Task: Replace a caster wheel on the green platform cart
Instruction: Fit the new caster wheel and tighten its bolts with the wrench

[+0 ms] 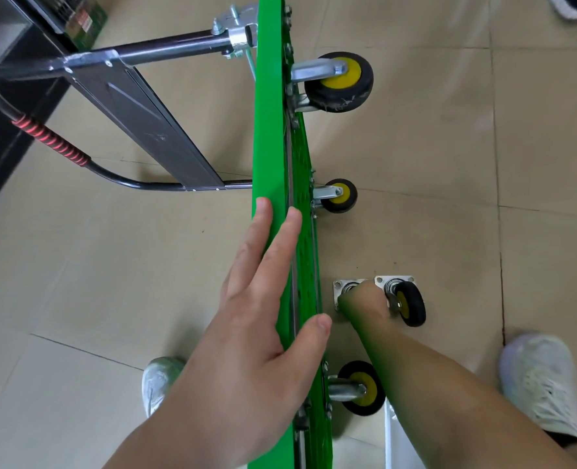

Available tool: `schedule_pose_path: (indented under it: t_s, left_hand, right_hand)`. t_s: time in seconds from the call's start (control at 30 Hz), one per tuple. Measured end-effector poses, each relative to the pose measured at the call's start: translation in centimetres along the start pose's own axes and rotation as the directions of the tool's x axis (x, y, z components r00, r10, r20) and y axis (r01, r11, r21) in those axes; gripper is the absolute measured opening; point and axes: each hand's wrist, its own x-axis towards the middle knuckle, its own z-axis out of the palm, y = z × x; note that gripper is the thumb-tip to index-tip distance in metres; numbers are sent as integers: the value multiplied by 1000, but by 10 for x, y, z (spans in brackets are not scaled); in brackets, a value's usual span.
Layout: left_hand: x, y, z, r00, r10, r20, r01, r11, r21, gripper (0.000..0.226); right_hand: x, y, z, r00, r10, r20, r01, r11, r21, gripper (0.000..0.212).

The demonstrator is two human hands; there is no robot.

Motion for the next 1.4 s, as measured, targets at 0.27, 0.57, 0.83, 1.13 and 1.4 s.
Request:
schedule_pose_path:
  t_s: [0.27, 0.57, 0.83, 1.13, 1.4]
  left_hand:
    - [0, 0, -2, 1000, 6, 21, -5, 1000, -25, 92]
    - [0, 3, -1, 1000, -9, 22, 10, 999, -40, 90]
    - [-2, 0, -1, 1000, -11, 13, 12, 999, -32, 93]
    - [-18, -5, -5, 998, -55, 24, 57, 992, -115, 97]
    - [-63, -4, 7, 997, -78, 25, 82, 970, -230, 87]
  right_hand:
    - [-27, 32, -32, 918, -143, -370, 207, 968, 140, 46]
    - [14, 46, -70, 992, 17, -122, -35, 988, -149, 55]
    - [42, 45, -59, 987, 108, -115, -119, 988, -95, 33]
    - [-16, 58, -102, 957, -75, -279, 55, 995, -81, 24]
    - [-123, 61, -164, 896, -332, -294, 327, 943, -68, 27]
